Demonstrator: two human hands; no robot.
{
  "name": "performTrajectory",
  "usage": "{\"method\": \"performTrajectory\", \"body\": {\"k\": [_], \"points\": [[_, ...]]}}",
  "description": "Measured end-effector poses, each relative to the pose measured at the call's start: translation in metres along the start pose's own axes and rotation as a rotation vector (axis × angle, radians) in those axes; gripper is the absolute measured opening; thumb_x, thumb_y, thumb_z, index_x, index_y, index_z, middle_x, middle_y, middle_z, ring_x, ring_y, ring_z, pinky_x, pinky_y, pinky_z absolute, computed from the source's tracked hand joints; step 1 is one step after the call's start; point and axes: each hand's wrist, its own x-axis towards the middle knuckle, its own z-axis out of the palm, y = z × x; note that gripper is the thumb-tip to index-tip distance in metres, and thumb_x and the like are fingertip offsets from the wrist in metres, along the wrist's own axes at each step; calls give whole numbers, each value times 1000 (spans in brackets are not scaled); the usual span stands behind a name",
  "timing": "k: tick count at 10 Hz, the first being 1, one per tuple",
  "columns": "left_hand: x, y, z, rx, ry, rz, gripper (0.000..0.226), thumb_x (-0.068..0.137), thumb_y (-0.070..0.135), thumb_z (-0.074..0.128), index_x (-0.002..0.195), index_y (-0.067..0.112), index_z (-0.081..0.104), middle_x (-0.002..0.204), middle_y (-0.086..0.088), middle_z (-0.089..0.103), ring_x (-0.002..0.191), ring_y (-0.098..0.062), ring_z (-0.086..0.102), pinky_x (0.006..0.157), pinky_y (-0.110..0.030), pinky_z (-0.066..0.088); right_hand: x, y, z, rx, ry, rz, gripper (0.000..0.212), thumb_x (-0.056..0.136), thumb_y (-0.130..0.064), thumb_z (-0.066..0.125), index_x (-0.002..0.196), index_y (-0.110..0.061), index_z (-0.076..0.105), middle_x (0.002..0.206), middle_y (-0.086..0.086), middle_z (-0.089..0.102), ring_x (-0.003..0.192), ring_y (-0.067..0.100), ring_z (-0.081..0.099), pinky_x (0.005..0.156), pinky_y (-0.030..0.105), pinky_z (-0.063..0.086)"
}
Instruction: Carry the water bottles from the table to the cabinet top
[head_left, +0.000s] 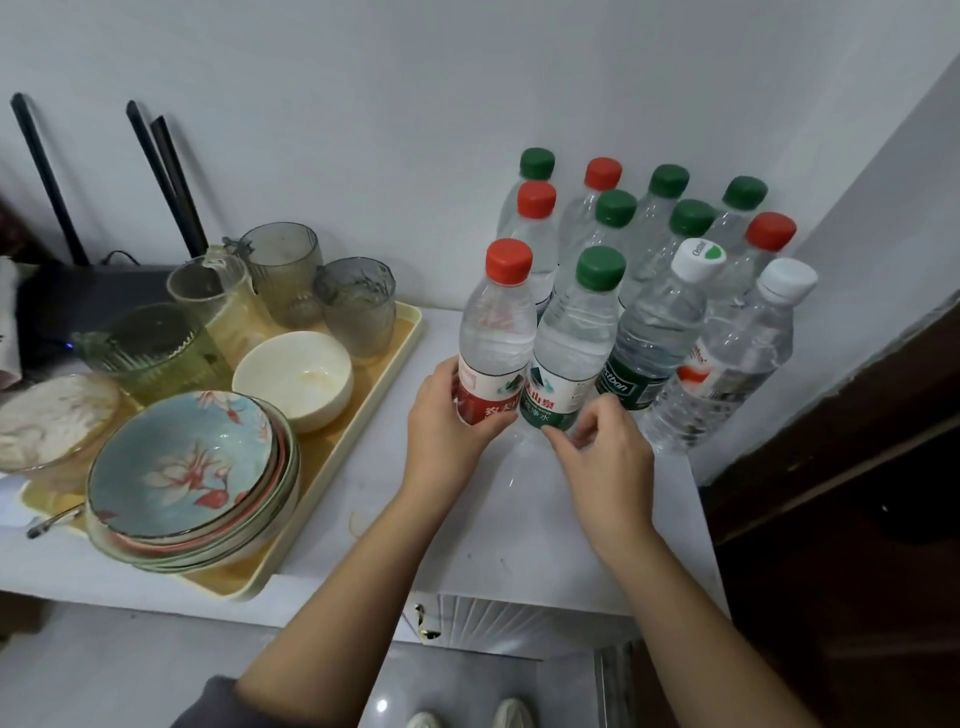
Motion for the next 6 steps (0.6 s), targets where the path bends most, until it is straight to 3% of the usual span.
{"method": "performTrajectory", "body": {"k": [5,6], "points": [[24,-1,16,24,-22,38,66,62,36,85,119,26,53,109,6,65,104,-16,60,88,-43,53,26,5,5,-4,-52,-13,25,80,-24,77,78,-15,54,61,0,62,59,22,63,58,35,52],[23,14,10,-5,-22,70,81,65,42,84,132,26,42,129,4,55,121,-13,52,100,-41,47,24,1,-12,-70,30,-75,25,79,-34,78,80,-18,59,65,-9,64,61,19,64,56,30,49]]}}
